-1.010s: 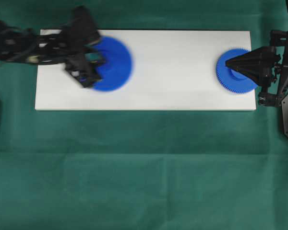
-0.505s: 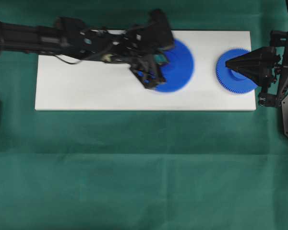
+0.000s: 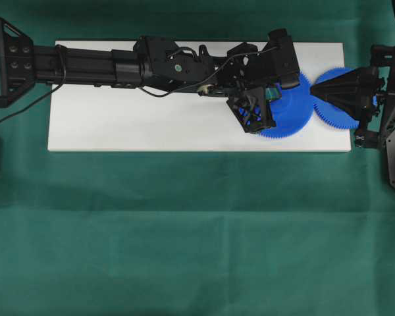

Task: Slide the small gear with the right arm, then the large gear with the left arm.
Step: 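Hold the left gear meshed against the right gear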

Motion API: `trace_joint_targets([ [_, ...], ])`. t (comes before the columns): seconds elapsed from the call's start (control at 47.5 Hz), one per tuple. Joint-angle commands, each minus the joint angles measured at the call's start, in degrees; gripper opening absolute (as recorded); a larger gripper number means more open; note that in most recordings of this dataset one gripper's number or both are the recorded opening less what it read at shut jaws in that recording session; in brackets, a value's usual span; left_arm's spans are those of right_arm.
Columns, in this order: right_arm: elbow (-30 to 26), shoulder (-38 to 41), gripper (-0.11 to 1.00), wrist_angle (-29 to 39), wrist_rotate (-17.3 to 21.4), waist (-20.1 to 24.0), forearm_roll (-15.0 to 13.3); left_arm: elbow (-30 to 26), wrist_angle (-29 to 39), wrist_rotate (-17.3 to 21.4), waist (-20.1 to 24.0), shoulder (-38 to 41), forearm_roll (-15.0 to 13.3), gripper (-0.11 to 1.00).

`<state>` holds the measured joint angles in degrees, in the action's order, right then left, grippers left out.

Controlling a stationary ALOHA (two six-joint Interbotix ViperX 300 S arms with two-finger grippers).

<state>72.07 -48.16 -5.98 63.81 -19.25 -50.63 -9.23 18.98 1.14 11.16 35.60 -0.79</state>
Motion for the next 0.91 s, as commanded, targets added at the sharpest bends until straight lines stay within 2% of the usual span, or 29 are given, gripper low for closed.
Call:
trace_joint_targets([
  [0.0, -0.4, -0.4, 0.50, -0.4, -0.1, 0.0, -0.1, 0.0, 0.8, 0.1, -0.4, -1.1, 0.0, 0.00],
  [0.61, 0.0, -0.8, 0.50, -0.4, 0.1, 0.0, -0.1, 2.0, 0.9, 0.1, 0.1, -1.9, 0.0, 0.00],
  [0.758, 0.0, -0.8, 0.50, -0.4, 0.1, 0.0, 0.0, 4.5, 1.0, -0.1, 0.7, -3.4, 0.0, 0.00],
  [0.884, 0.0, -0.8, 0.50, -0.4, 0.1, 0.0, -0.1, 9.5, 0.8, -0.3, 1.6, -6.1, 0.0, 0.00],
])
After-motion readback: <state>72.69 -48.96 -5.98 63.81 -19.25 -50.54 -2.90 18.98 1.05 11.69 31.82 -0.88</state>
